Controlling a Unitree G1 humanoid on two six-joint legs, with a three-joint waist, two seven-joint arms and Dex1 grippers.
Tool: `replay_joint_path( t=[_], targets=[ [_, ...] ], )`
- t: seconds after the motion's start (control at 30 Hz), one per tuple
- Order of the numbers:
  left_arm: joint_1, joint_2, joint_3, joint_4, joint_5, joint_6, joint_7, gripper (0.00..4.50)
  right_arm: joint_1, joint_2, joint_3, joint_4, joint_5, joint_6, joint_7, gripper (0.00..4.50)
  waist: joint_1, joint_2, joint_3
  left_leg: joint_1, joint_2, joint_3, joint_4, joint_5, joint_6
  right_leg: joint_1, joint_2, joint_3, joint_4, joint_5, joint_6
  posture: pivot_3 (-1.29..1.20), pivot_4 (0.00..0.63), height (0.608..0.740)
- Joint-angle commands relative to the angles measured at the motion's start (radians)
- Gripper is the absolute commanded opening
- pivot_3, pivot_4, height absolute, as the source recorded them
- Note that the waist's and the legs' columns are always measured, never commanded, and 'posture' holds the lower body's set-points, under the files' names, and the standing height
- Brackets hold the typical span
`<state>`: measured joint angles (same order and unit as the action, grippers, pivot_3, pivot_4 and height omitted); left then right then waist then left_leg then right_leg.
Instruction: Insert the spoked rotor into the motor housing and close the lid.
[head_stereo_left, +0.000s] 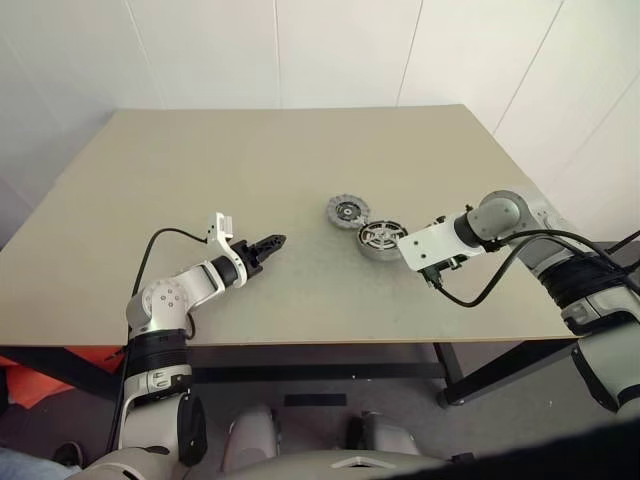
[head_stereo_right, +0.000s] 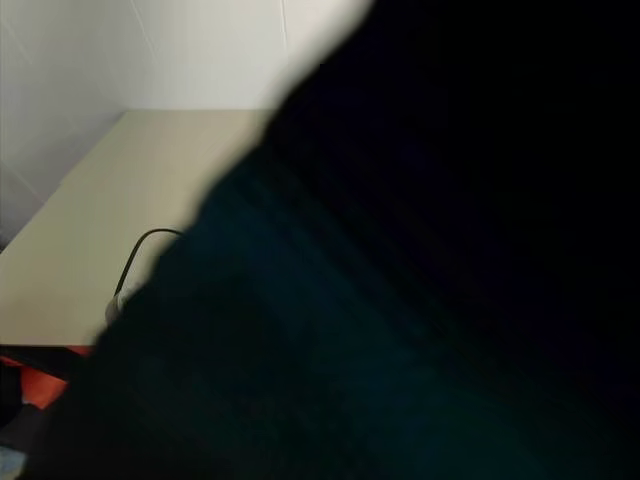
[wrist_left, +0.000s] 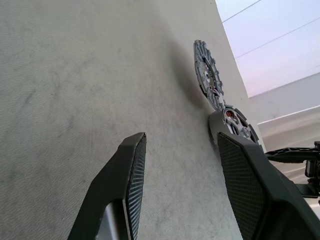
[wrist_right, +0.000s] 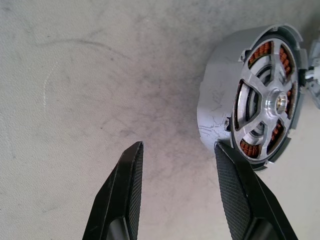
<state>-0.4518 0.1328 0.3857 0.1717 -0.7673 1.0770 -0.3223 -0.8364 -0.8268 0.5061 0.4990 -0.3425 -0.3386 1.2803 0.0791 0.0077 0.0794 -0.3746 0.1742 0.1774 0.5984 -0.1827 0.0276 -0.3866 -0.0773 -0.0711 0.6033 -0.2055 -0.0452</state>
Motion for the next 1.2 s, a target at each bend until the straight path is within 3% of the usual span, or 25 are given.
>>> replay_joint_path(
  t=[0.03, 0.73, 1.2],
  targets=[
    [-0.015, 0.005, -0.003, -0.037, -0.023, -0.004, -0.003, 2.37, -0.027, -0.003, -0.039, 0.003, -0.007, -0.007, -0.023, 2.55, -0.002, 0.000, 0.000, 0.000, 0.000, 0.000, 0.000, 0.000, 0.000, 0.000, 0.000, 0.000, 0.001, 0.000, 0.000, 0.00, 0.000, 0.740],
    [-0.014, 0.020, -0.019, -0.027, -0.018, -0.008, -0.006, 2.37, -0.018, 0.001, -0.054, 0.002, -0.029, 0.028, -0.047, 2.55, -0.005, 0.000, 0.000, 0.000, 0.000, 0.000, 0.000, 0.000, 0.000, -0.001, 0.000, 0.000, 0.001, 0.000, 0.000, 0.00, 0.000, 0.740],
    [0.012, 0.028, -0.012, -0.048, -0.022, -0.010, 0.002, 2.37, -0.089, 0.115, -0.017, 0.234, -0.121, -0.006, -0.141, 2.55, -0.009, 0.000, 0.000, -0.001, 0.000, 0.000, 0.000, 0.000, 0.000, -0.001, 0.000, 0.000, 0.001, 0.000, 0.000, 0.00, 0.000, 0.740]
  ],
)
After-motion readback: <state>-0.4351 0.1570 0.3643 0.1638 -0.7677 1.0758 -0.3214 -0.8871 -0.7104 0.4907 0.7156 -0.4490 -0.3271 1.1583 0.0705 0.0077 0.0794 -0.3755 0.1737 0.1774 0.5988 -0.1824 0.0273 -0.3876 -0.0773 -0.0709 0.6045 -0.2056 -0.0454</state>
